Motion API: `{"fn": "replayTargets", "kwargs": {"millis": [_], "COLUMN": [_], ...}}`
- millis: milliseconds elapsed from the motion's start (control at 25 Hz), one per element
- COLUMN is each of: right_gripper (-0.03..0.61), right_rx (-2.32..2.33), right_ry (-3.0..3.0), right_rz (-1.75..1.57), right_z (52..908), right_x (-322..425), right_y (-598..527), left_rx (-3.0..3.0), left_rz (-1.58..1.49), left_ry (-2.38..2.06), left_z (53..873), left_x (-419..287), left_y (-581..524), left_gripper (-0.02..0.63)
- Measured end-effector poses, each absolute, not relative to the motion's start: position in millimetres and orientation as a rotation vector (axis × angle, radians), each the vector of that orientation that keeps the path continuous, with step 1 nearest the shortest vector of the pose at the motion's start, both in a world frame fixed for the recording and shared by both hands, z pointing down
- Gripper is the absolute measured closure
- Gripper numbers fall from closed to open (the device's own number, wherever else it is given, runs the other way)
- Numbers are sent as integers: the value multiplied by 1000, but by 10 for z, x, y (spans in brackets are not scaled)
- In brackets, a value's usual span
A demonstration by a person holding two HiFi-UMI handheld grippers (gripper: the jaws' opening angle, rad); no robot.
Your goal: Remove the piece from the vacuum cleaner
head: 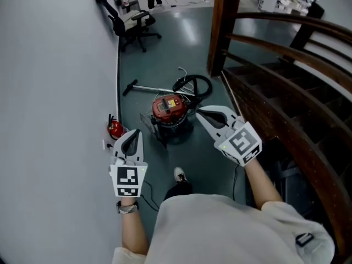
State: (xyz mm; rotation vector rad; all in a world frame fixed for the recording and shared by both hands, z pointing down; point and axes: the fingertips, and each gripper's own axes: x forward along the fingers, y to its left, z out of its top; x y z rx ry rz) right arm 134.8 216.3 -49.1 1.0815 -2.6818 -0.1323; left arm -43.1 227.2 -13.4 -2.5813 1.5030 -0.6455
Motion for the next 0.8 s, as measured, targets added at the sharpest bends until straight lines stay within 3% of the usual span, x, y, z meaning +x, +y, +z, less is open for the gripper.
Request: {"fn": "replayTargets", "kwargs": {"millis": [800], "right_gripper": [548], "right_rx": [1186], "right_ry": [-2565], "right_rz": [52], "right_z": [115], "right_x": [860], "right_y": [928], "left_rx": [-2646], "left_rz": [-759], "left_ry": [1489], "left_z": [445], "left_x": [-1118], "left_y": [1133], "left_gripper": [615]}}
